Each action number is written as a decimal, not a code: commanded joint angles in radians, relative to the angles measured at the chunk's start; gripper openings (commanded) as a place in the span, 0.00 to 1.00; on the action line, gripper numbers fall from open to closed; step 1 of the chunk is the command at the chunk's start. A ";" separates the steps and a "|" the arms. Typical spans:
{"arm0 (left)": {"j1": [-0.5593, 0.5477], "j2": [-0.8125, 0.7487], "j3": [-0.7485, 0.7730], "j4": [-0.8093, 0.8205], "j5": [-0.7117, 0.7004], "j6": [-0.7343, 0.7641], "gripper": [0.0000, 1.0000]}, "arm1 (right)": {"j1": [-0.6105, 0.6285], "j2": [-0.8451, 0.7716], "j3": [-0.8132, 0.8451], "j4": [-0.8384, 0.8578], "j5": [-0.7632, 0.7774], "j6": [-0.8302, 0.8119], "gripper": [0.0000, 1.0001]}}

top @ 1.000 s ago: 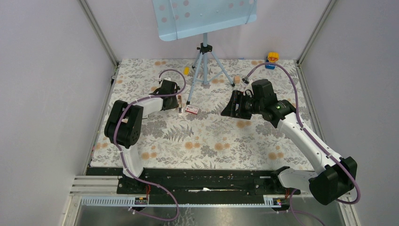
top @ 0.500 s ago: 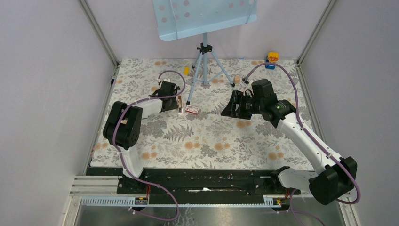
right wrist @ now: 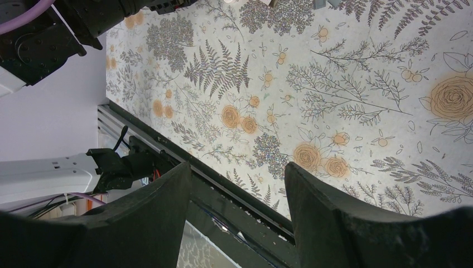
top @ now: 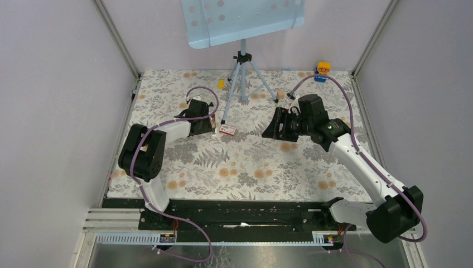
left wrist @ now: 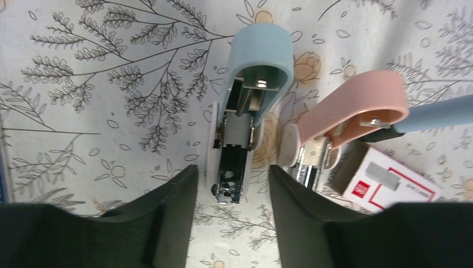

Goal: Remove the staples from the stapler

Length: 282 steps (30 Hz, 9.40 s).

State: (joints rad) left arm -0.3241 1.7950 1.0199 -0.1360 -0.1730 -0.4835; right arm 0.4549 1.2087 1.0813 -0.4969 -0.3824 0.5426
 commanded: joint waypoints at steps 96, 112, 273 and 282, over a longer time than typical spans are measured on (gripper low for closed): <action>0.409 -0.621 0.193 -0.498 0.314 -0.290 0.99 | -0.098 0.124 0.081 -0.034 0.260 -0.056 0.70; 0.436 -0.699 0.025 -0.350 0.259 -0.111 0.99 | -0.290 0.275 0.172 0.075 0.385 -0.071 0.75; 0.359 -0.690 -0.224 -0.180 0.336 -0.069 0.99 | 0.275 0.730 0.409 0.300 0.333 -0.373 0.78; 0.359 -0.684 -0.225 -0.177 0.342 -0.069 0.99 | 0.274 0.836 0.470 0.293 0.311 -0.721 0.82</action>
State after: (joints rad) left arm 0.0292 1.1145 0.7956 -0.3637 0.1570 -0.5510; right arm 0.7212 1.9953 1.4845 -0.2234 -0.0387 0.0181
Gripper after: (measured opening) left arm 0.988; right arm 0.817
